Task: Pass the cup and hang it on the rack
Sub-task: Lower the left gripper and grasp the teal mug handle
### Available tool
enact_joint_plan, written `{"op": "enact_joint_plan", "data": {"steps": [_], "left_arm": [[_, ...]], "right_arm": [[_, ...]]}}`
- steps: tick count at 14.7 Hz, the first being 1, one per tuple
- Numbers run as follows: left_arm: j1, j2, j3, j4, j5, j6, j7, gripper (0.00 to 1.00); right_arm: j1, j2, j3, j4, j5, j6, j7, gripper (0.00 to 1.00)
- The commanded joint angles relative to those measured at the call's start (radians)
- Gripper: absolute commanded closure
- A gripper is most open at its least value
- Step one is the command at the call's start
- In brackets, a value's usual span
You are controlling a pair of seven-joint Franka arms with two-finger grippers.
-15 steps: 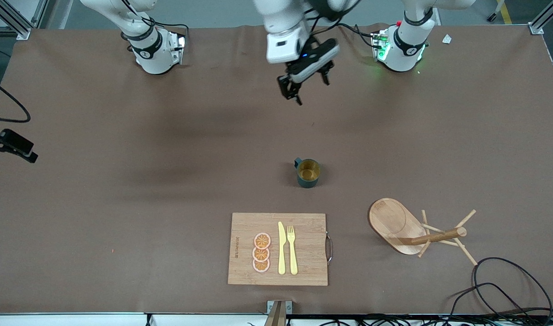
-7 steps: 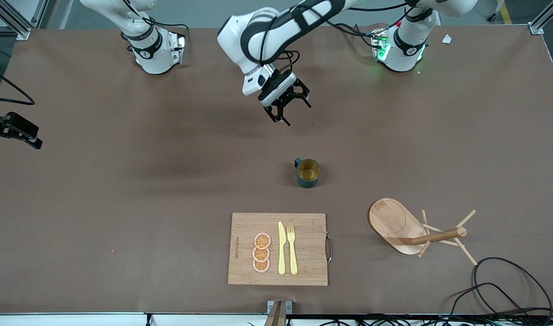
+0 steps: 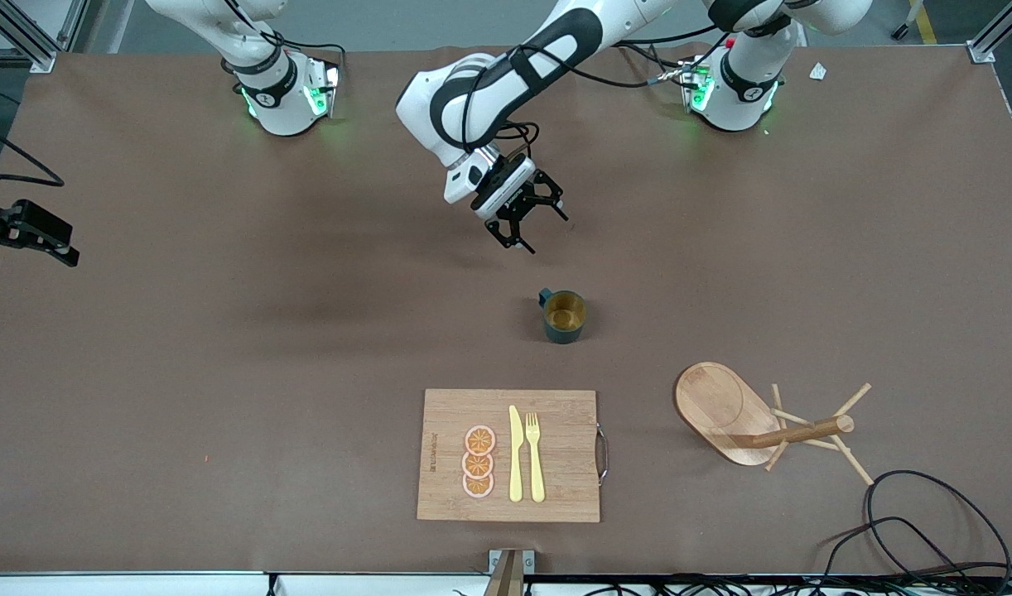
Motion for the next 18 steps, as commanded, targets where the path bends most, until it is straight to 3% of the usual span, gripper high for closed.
{"op": "enact_joint_plan", "data": {"steps": [1, 11, 18], "left_arm": [[-0.019, 0.059, 0.0, 0.023, 0.094, 0.015, -0.106, 0.1], [-0.043, 0.175, 0.002, 0.026, 0.288, 0.028, -0.249, 0.14], [-0.062, 0.231, 0.052, 0.038, 0.322, 0.047, -0.247, 0.19]], "right_arm": [[0.005, -0.004, 0.003, 0.037, -0.014, -0.031, -0.009, 0.0], [-0.025, -0.004, -0.006, 0.036, -0.001, -0.049, -0.001, 0.0], [-0.027, -0.004, -0.006, 0.036, -0.001, -0.049, 0.0, 0.0]]}}
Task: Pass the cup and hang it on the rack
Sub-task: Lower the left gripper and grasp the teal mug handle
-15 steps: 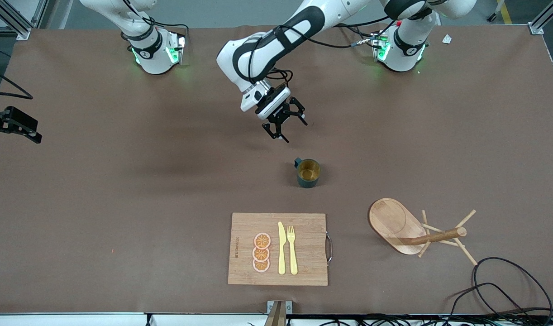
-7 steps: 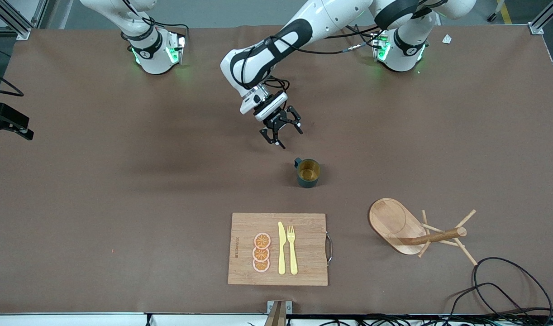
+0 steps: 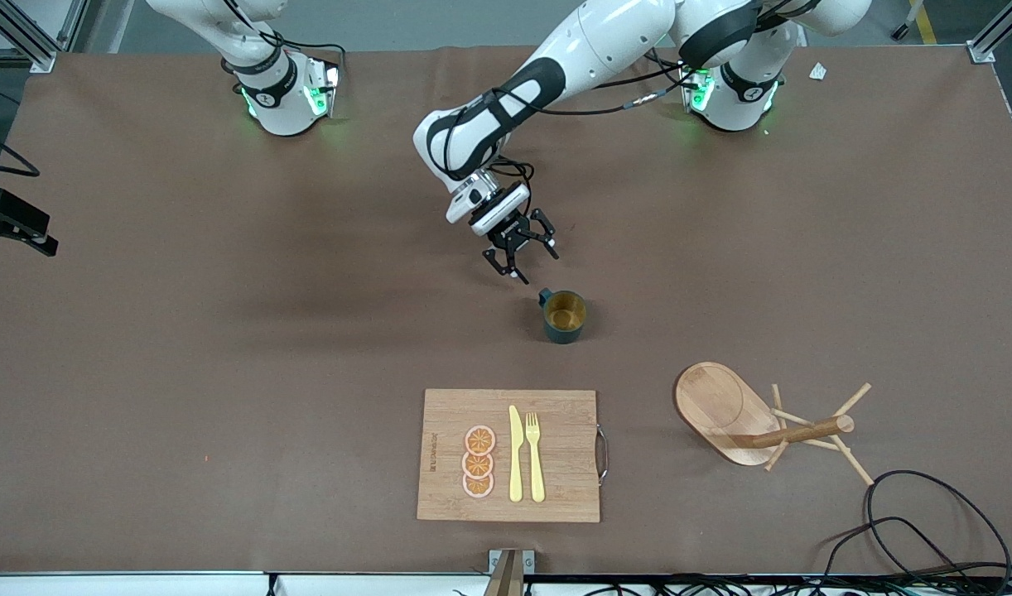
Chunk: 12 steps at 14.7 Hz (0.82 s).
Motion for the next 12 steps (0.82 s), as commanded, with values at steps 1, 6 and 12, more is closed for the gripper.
{"op": "enact_joint_plan", "data": {"steps": [1, 6, 12], "left_arm": [[-0.022, 0.037, 0.021, 0.04, 0.048, 0.001, -0.003, 0.19], [-0.022, 0.053, 0.022, 0.054, 0.117, 0.021, 0.017, 0.21], [-0.02, 0.085, 0.031, 0.054, 0.162, 0.02, 0.008, 0.24]], "right_arm": [[-0.01, -0.003, 0.007, 0.004, 0.003, -0.01, 0.002, 0.0], [-0.008, -0.003, 0.007, 0.002, 0.003, -0.012, 0.001, 0.0], [-0.007, -0.003, 0.007, 0.0, 0.003, -0.013, 0.002, 0.0]]}}
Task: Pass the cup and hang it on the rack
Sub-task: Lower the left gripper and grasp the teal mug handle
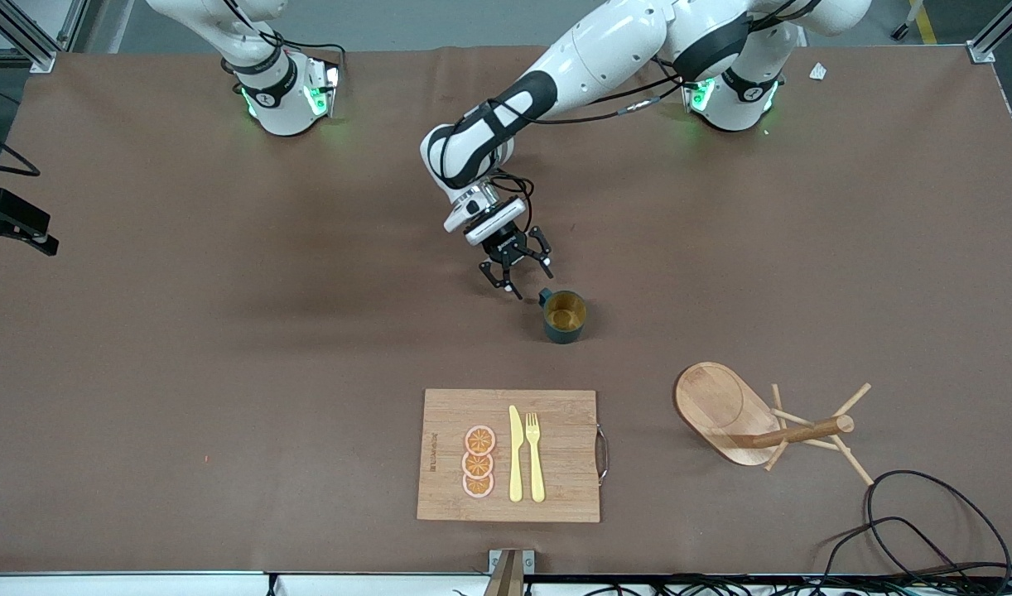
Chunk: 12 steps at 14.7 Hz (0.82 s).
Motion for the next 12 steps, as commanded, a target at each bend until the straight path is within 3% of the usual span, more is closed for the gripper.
{"op": "enact_joint_plan", "data": {"steps": [1, 6, 12], "left_arm": [[-0.016, 0.02, 0.033, 0.026, 0.022, 0.001, 0.005, 0.24], [-0.012, 0.022, 0.056, 0.023, 0.02, 0.001, 0.007, 0.28], [-0.009, 0.023, 0.07, 0.023, 0.02, 0.001, 0.011, 0.49]], "right_arm": [[-0.007, -0.003, 0.007, 0.001, 0.003, -0.009, 0.002, 0.0], [-0.005, -0.003, 0.007, -0.001, 0.003, -0.014, 0.002, 0.0], [-0.005, -0.003, 0.007, -0.001, 0.003, -0.016, 0.002, 0.0]]}}
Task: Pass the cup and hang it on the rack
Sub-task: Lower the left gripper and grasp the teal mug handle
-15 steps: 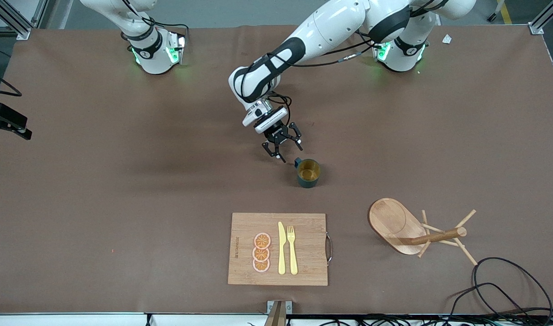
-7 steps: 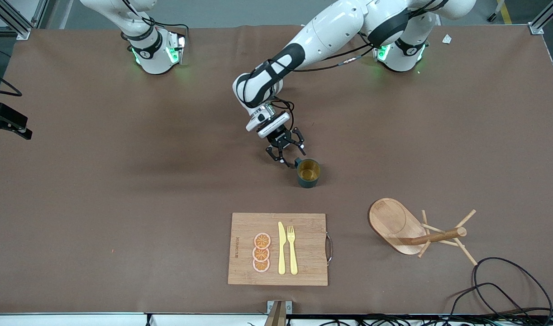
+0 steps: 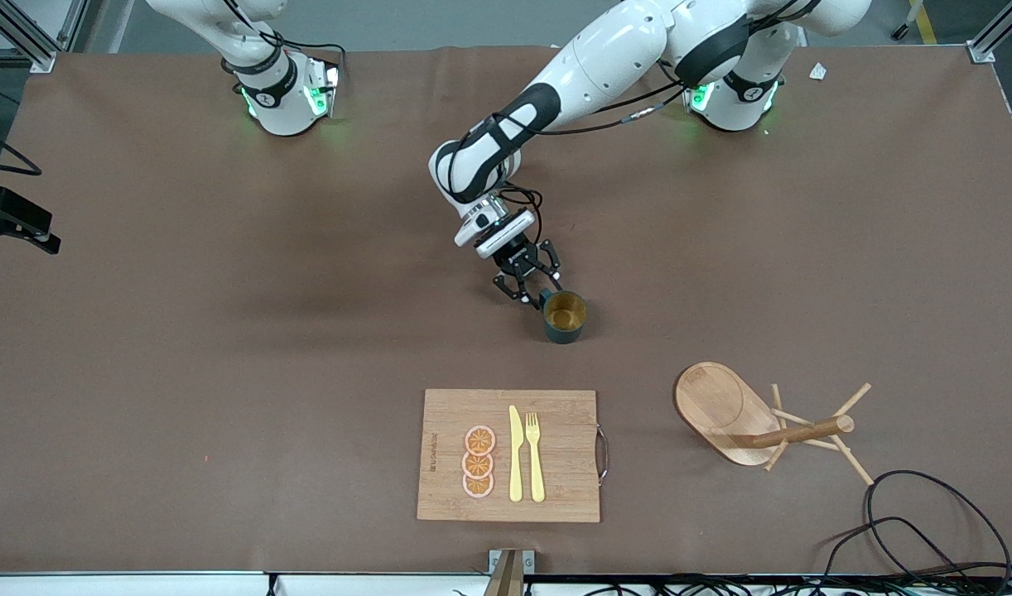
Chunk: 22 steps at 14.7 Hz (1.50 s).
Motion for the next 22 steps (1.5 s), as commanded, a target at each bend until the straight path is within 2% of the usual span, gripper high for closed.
{"op": "enact_joint_plan", "data": {"steps": [1, 4, 7, 11, 14, 16, 19, 22], "left_arm": [[-0.006, 0.014, 0.01, 0.023, 0.02, 0.001, 0.011, 0.54], [-0.006, 0.014, 0.01, 0.023, 0.02, 0.002, 0.014, 0.72], [-0.006, 0.014, 0.01, 0.025, 0.021, 0.004, 0.016, 0.82], [0.008, -0.001, 0.009, 0.034, 0.015, 0.004, 0.089, 0.89], [0.035, -0.006, 0.004, 0.124, -0.01, 0.004, 0.154, 0.9], [0.072, -0.036, -0.011, 0.14, -0.014, 0.005, 0.187, 0.91], [0.15, -0.108, -0.063, 0.155, -0.083, 0.019, 0.282, 0.93], [0.286, -0.176, -0.175, 0.183, -0.183, 0.028, 0.397, 0.95]], "right_arm": [[-0.005, -0.003, 0.006, -0.001, 0.003, -0.006, 0.002, 0.0], [-0.005, -0.005, 0.006, -0.001, 0.003, -0.008, 0.002, 0.0], [-0.005, -0.005, 0.006, -0.001, 0.003, -0.008, 0.002, 0.0], [-0.005, -0.005, 0.006, -0.001, 0.003, -0.008, 0.002, 0.0], [-0.005, -0.005, 0.006, -0.002, 0.003, -0.008, 0.002, 0.0], [-0.005, -0.005, 0.006, -0.002, 0.003, -0.008, 0.002, 0.0], [-0.005, -0.003, 0.006, -0.005, 0.003, -0.008, 0.002, 0.0], [-0.005, -0.005, 0.006, -0.005, 0.003, -0.009, 0.002, 0.0]]}}
